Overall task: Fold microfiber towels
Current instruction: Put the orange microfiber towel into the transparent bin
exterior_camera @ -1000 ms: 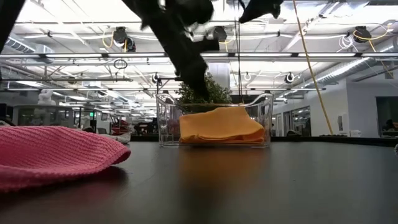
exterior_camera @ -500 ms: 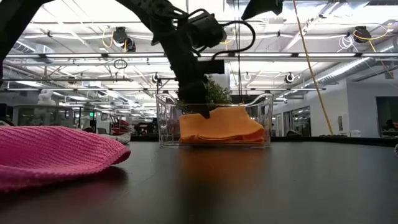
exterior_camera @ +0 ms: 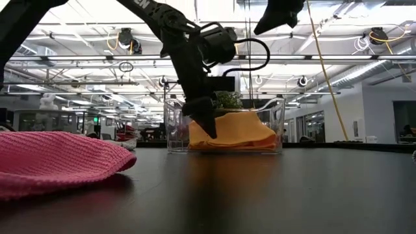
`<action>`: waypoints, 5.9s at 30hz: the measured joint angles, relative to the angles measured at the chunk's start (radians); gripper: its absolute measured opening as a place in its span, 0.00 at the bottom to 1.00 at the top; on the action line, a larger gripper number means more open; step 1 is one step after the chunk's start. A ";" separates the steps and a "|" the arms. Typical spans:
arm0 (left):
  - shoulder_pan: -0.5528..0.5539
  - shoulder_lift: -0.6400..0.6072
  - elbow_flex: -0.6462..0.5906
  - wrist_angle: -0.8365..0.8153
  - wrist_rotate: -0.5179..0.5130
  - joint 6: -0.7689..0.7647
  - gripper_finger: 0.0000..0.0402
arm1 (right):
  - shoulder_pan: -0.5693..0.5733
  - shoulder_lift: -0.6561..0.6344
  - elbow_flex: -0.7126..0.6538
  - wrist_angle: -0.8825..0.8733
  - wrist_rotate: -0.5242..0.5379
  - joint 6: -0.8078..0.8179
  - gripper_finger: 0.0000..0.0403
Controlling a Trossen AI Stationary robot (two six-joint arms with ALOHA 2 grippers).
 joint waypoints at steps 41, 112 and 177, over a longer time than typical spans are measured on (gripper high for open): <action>-0.035 -0.387 -0.002 -0.405 -0.186 -0.358 0.11 | -0.291 0.392 -0.009 0.013 -0.072 -0.456 0.32; 0.107 -0.084 -0.003 -0.003 -0.124 0.001 0.12 | -0.386 0.356 -0.118 0.189 -0.156 -0.704 0.12; 0.073 -0.110 -0.004 -0.006 -0.176 0.025 0.67 | -0.386 0.356 -0.117 0.167 -0.156 -0.680 0.06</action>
